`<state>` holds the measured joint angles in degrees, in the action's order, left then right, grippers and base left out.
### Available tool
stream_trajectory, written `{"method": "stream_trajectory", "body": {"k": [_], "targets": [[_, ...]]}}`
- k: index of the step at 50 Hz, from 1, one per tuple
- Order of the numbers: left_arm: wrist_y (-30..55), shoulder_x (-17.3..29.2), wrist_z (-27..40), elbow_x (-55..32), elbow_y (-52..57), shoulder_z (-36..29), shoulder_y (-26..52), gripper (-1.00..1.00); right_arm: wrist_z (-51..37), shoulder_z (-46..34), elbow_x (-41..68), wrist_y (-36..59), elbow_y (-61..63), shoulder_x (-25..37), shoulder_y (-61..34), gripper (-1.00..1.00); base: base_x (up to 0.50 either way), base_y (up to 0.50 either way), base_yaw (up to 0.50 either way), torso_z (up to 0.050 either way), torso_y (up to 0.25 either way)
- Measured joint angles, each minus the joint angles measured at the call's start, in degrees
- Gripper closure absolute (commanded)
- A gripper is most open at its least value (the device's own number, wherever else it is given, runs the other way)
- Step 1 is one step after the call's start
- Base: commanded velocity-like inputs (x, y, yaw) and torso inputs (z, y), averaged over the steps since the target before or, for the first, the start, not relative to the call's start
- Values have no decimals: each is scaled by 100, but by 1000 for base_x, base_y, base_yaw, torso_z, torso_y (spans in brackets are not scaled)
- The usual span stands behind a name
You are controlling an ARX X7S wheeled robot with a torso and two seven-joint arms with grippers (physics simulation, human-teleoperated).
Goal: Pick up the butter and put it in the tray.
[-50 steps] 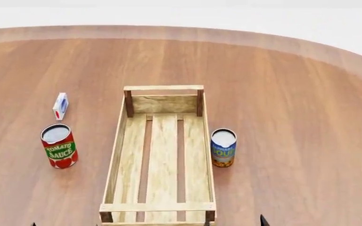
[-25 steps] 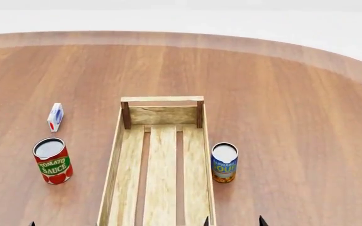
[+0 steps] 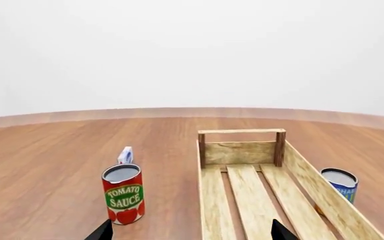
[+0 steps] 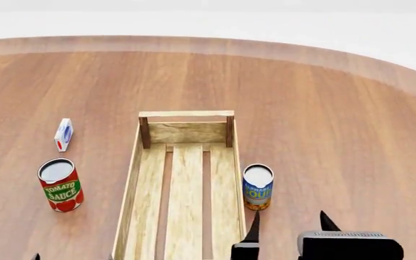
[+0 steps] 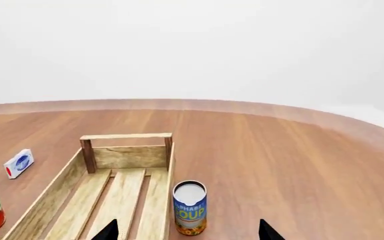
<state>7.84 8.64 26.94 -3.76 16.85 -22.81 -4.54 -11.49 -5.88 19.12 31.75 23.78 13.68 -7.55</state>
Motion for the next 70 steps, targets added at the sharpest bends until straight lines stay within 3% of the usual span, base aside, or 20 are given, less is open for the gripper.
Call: {"method": "stream_trajectory", "body": {"k": [20, 33, 46, 56, 70], "targets": [[93, 24, 135, -84, 112, -43, 41, -100, 248, 522, 2052, 3599, 928, 763, -2728, -100, 0, 0, 0, 0, 0], [64, 68, 181, -120, 72, -81, 66, -100, 1286, -1949, 2024, 4528, 766, 1881, -4707, -100, 0, 0, 0, 0, 0], [10, 105, 208, -160, -25, -117, 109, -100, 2159, -3748, 2021, 4870, 977, 2441, -5689, -100, 0, 0, 0, 0, 0], [-7, 128, 234, -188, -69, -145, 143, -100, 2630, -4508, 2155, 5010, 1258, 2649, -6073, -100, 0, 0, 0, 0, 0], [-32, 151, 264, -221, -144, -192, 198, -100, 3305, -4858, 2830, 5167, 1611, 2828, -6211, -100, 0, 0, 0, 0, 0]]}}
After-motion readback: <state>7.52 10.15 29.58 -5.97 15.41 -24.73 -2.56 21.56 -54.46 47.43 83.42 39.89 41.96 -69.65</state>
